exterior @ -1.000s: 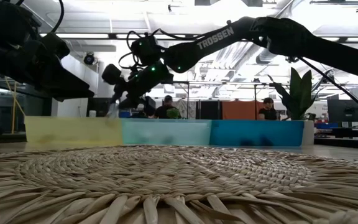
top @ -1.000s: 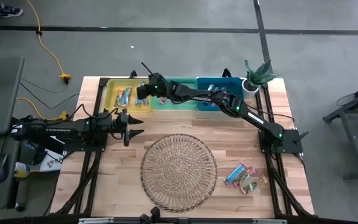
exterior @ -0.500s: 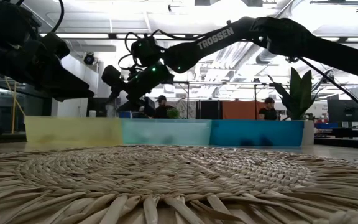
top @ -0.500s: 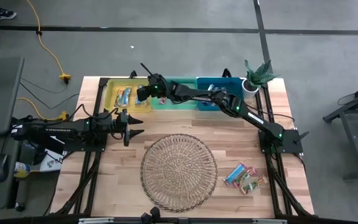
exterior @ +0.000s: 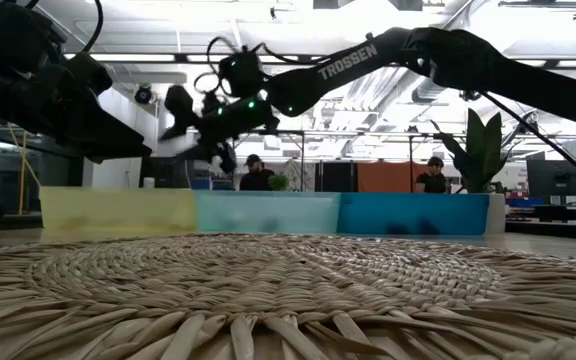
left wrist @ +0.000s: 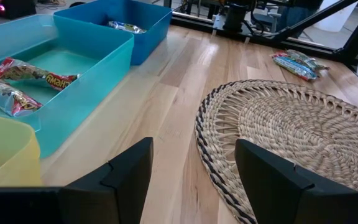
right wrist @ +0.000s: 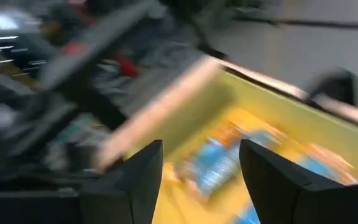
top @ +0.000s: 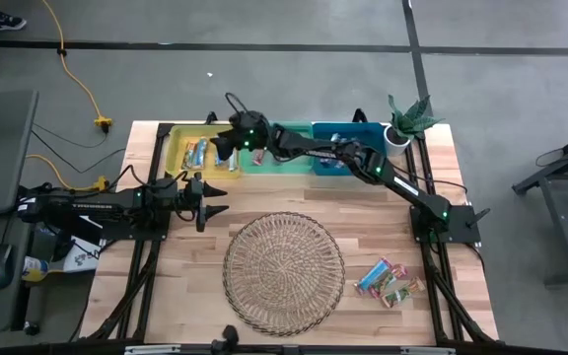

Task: Pick and place Granola Bars by type
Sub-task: Put the yellow granola bar into the yellow bin

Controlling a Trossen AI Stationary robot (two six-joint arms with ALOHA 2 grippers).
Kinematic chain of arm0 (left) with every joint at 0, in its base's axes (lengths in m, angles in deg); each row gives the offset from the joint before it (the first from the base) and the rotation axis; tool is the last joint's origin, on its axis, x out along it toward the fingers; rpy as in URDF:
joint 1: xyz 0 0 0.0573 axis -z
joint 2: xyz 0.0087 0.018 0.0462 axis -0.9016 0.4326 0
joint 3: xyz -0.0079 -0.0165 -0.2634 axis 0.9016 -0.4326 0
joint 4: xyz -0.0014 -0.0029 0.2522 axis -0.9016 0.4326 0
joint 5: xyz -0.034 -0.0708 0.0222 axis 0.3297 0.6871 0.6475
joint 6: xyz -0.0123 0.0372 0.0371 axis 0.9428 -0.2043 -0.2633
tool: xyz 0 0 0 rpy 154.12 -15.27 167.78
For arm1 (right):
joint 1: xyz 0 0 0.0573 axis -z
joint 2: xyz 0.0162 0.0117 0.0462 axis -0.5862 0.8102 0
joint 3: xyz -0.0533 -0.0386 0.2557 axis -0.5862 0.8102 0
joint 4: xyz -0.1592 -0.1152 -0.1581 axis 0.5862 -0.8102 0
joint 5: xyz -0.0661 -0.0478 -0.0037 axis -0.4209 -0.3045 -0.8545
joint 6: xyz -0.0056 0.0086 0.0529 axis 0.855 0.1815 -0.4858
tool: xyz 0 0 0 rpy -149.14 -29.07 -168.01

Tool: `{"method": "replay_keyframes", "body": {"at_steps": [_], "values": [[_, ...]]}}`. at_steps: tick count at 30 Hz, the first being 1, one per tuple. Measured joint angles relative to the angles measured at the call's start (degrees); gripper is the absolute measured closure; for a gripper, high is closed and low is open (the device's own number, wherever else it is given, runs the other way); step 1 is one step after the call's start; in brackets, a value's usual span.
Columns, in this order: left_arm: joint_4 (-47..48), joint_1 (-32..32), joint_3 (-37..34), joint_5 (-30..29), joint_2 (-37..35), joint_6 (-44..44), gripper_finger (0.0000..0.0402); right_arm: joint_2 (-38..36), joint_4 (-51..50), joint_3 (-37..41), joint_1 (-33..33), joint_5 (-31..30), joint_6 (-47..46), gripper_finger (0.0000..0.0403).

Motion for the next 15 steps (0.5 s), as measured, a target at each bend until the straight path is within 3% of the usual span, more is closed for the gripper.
{"method": "replay_keyframes", "body": {"at_steps": [7,10,15], "values": [[0.01,0.01,0.0,0.01,0.0,0.01,0.0177,-5.33,3.64,-0.04,-0.45,13.71,15.71,0.0207],[0.0,0.01,0.0,0.03,0.0,0.0,0.0177,-9.7,-0.58,-0.04,-1.27,16.3,22.48,0.0208],[0.0,0.0,0.0,0.04,0.0,0.01,0.0177,-17.55,-17.83,-0.21,-2.62,21.23,33.53,0.0208]]}}
